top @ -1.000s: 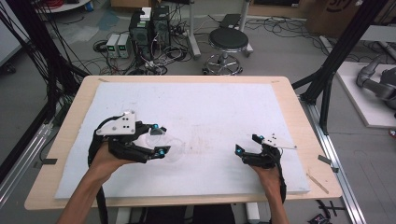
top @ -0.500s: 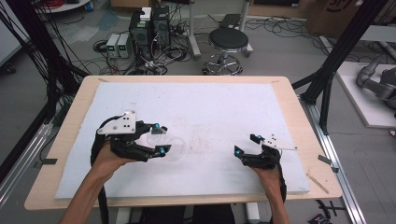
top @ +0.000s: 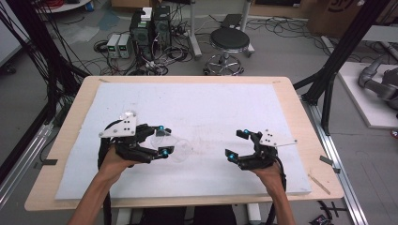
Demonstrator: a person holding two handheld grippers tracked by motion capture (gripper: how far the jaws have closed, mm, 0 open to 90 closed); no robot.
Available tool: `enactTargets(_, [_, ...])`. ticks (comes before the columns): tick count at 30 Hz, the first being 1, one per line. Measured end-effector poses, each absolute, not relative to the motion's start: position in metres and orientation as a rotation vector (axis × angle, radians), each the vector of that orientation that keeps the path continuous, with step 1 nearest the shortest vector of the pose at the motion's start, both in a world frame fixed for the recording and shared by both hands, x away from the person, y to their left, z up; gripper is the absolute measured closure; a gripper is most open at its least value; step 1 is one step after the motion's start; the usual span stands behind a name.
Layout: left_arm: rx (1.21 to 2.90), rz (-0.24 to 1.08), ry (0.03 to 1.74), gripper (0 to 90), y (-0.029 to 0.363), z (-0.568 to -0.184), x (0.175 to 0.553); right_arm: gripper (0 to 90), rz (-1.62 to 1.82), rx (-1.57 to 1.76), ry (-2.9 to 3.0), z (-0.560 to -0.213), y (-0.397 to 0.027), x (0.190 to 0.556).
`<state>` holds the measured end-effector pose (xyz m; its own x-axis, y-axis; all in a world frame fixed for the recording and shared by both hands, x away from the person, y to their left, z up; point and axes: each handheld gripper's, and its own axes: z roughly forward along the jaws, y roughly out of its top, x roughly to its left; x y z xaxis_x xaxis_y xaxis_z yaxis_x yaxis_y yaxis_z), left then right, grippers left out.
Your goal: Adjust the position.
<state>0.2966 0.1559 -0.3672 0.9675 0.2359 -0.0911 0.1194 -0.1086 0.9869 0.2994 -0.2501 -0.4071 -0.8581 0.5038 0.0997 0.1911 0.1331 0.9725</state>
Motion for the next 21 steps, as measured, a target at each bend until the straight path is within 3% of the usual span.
enactTargets(21, [1.625, 0.071, 0.236, 40.6, 0.142, -0.379, 0.295, 11.8, 1.950, 0.267, 2.369, -0.377, -0.194, 0.308])
